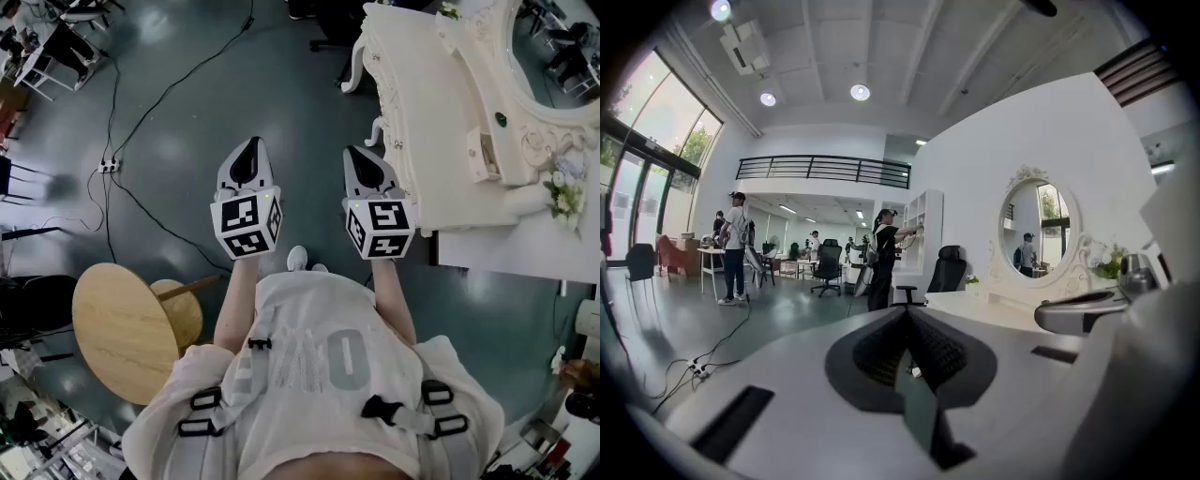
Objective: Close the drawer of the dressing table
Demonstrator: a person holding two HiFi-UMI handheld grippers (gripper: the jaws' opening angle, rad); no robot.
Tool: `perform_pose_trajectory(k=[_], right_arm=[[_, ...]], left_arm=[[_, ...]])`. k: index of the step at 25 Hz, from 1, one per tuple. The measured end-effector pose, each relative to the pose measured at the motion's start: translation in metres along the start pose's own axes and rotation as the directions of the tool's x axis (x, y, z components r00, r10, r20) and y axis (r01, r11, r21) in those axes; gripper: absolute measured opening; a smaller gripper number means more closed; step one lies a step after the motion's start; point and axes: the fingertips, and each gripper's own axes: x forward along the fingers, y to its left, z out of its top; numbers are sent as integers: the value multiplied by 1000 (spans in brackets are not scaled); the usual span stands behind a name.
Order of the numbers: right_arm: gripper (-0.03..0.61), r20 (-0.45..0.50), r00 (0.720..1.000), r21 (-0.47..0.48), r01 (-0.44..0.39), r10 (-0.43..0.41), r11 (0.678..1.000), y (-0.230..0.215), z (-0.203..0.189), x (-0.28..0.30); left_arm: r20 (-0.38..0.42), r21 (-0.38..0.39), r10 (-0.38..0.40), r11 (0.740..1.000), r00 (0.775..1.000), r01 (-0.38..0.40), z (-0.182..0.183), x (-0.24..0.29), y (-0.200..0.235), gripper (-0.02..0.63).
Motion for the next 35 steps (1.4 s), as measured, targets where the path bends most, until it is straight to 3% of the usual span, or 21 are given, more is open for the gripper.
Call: perform_pose_trajectory(k=[11, 18, 29, 35], right_arm=[[8, -10, 999, 22, -35, 36, 999, 16, -7, 12], [8, -12, 1000, 5, 1, -1, 1000, 28, -4, 45], [8, -21, 999, 1, 47, -47, 999, 26, 3, 109], [9, -13, 999, -6, 49, -49, 999, 9, 7, 143]], left_arm=[[-12, -28, 12, 1000, 1000, -13, -14, -4, 18, 18], [-4, -39, 7, 999, 1000, -7, -13, 8, 50, 18], [7, -67, 24, 997, 1000, -24, -12, 50, 113, 18], [3, -71, 32, 997, 999, -32, -15, 88, 125, 18]])
